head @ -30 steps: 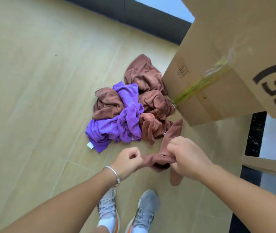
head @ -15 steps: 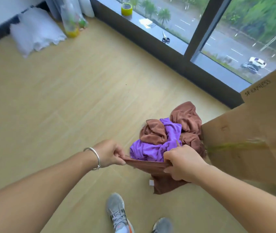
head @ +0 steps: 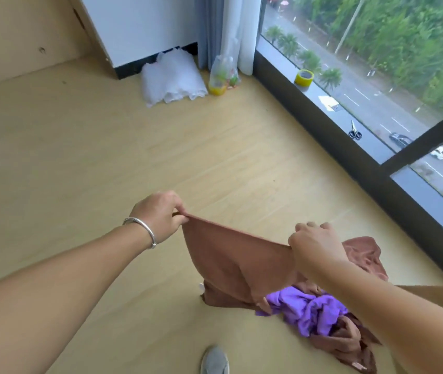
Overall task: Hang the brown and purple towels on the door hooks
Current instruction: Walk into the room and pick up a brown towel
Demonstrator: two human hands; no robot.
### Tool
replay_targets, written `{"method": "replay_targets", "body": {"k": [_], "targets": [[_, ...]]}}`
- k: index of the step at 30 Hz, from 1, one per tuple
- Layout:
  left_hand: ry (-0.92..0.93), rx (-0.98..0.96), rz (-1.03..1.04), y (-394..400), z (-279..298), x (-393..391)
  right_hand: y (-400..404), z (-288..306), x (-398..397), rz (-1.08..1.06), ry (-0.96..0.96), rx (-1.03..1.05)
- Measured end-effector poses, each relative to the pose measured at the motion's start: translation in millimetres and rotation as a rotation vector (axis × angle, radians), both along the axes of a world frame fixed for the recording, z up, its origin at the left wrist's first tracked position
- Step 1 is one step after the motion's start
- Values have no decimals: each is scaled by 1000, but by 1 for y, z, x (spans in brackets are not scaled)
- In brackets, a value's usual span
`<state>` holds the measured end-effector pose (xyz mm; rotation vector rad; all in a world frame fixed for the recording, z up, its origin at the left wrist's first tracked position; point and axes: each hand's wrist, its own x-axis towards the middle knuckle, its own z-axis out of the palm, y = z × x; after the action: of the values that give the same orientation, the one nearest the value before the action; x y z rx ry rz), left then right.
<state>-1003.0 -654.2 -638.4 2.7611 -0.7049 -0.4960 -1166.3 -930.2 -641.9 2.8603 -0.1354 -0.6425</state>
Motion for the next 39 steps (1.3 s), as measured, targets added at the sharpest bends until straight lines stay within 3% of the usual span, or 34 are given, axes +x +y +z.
{"method": "replay_targets", "body": {"k": [9,17,21,28,30,39], "targets": [[-196,15,313,135,49,68,62,38,126,167,-270,70],[-264,-1,432,197,46,20,98,37,119,285,-300,211],[-218,-47,514,199,15,-41,96,9,81,339,-237,196],[-5,1,586,178,-61,-178,72,-51,-7,393,54,184],[34,28,583,169,-88,-210,66,-68,-27,454,26,219],[314,75,580,149,-230,-296,50,-193,-91,419,340,135]]}}
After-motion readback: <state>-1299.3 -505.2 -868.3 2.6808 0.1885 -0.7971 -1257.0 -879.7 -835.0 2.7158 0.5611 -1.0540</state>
